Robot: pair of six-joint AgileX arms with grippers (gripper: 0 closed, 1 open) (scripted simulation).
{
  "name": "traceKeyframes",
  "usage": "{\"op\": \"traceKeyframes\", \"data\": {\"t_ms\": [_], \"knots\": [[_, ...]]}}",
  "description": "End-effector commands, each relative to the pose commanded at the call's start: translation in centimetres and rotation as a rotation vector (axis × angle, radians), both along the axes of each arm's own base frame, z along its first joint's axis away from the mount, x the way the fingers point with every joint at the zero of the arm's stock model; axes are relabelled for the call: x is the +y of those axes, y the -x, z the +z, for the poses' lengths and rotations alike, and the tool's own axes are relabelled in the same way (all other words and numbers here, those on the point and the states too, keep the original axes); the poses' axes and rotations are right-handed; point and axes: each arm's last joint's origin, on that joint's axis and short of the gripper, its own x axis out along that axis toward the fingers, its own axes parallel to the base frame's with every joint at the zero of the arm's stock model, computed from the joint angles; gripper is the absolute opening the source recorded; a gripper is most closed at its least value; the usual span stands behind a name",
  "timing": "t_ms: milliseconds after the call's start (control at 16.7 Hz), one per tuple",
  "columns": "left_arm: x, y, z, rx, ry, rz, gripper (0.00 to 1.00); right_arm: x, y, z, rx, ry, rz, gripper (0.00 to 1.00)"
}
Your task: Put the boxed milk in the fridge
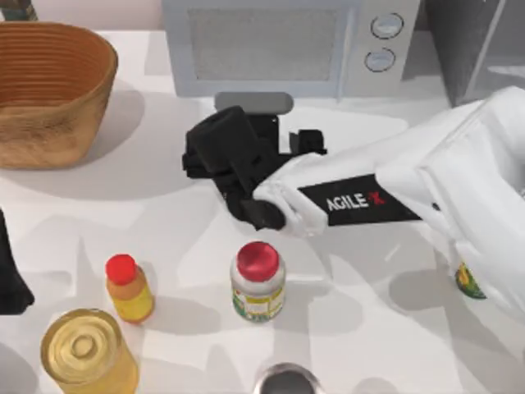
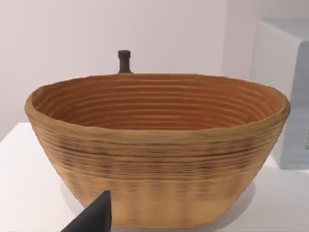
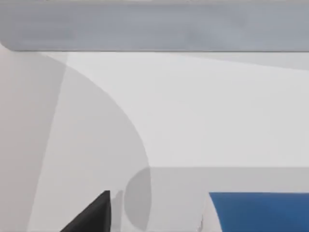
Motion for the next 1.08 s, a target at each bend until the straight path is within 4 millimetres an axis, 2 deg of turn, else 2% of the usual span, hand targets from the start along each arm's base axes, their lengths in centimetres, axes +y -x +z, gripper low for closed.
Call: {"op": "traceKeyframes", "data": {"t_ms": [420, 1080], "knots": [[0.0, 0.0, 0.0, 0.0, 0.0, 0.0, 1.0, 0.12, -0.01, -0.65, 0.0, -0.001, -0.001, 1.0], [0.0, 0.0, 0.0, 0.0, 0.0, 0.0, 1.0, 0.12, -0.01, -0.65, 0.0, -0.001, -0.001, 0.17]]}}
